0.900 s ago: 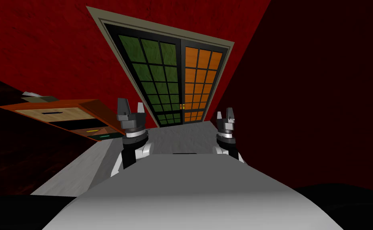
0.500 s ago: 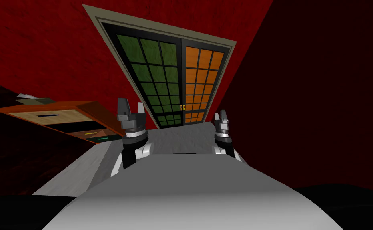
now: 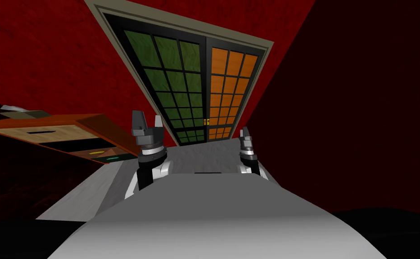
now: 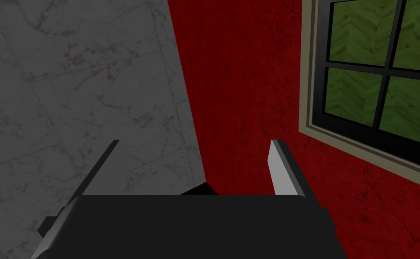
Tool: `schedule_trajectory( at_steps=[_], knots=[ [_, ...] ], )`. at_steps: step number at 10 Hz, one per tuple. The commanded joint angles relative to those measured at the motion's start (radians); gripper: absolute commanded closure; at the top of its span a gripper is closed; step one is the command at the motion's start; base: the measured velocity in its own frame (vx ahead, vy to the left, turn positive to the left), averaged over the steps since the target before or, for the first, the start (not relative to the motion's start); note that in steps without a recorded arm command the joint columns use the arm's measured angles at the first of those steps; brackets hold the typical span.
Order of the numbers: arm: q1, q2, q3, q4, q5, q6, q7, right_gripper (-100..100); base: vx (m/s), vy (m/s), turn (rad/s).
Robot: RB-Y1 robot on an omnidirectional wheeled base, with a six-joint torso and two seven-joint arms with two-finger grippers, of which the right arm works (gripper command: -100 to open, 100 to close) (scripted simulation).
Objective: Pull the door open
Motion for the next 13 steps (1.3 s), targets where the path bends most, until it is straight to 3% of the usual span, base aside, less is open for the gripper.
schedule_trajectory(
  at_steps=[1,13],
  knots=[
    [-0.016,-0.006,-0.007,0.036,0.007,-0.004,0.025,-100,0.086,0.04,0.0],
    [-0.099,-0.037,-0.039,0.3,0.073,-0.056,0.232,-100,0.095,0.046,-0.001]
  ],
)
